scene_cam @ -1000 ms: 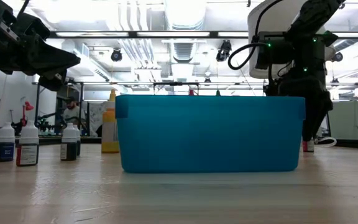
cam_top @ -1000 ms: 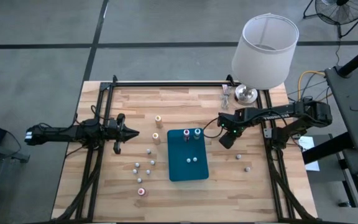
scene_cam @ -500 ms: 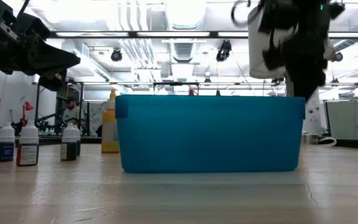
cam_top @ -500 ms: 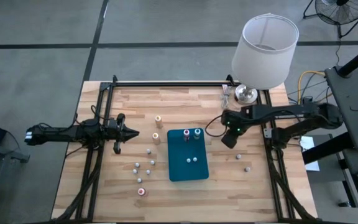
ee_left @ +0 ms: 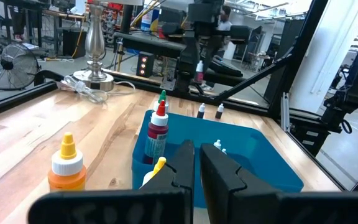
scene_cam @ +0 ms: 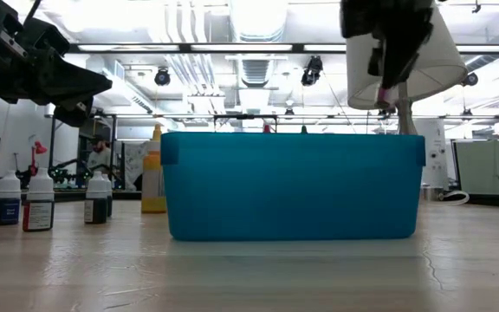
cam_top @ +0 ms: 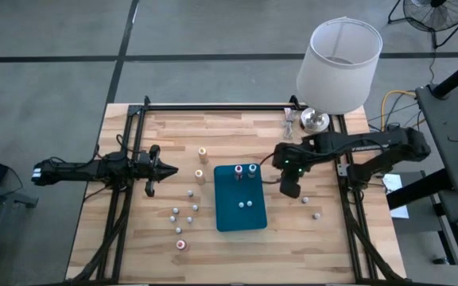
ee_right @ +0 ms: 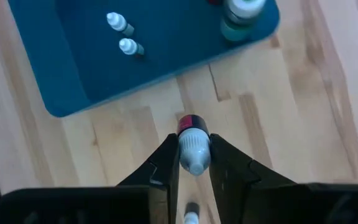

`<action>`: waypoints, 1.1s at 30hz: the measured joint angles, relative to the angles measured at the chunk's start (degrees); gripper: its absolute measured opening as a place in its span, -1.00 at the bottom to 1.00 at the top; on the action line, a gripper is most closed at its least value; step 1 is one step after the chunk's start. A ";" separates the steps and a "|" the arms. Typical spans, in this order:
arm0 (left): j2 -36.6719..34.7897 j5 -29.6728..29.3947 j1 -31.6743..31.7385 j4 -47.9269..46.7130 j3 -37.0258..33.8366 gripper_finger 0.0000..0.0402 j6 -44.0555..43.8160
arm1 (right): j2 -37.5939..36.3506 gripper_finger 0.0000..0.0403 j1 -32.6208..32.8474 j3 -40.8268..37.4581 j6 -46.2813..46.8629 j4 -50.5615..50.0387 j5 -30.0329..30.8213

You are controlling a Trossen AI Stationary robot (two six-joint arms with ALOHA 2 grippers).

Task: Pick & Place food coloring
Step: Put the small pink food coloring bottle into the blue bin

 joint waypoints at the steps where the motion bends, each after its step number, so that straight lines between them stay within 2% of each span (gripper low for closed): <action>1: 0.00 -0.01 0.00 -0.02 0.00 -1.00 0.01 | 1.24 -0.71 0.24 0.96 -1.20 0.08 0.03; 17: 0.02 -0.01 0.01 -0.03 0.00 -1.00 0.00 | 17.29 -0.71 4.14 15.91 -14.96 0.34 0.18; 33: 0.02 -0.01 -0.01 0.00 0.02 -1.00 0.02 | 28.54 -0.71 4.72 27.95 -19.99 0.14 -1.53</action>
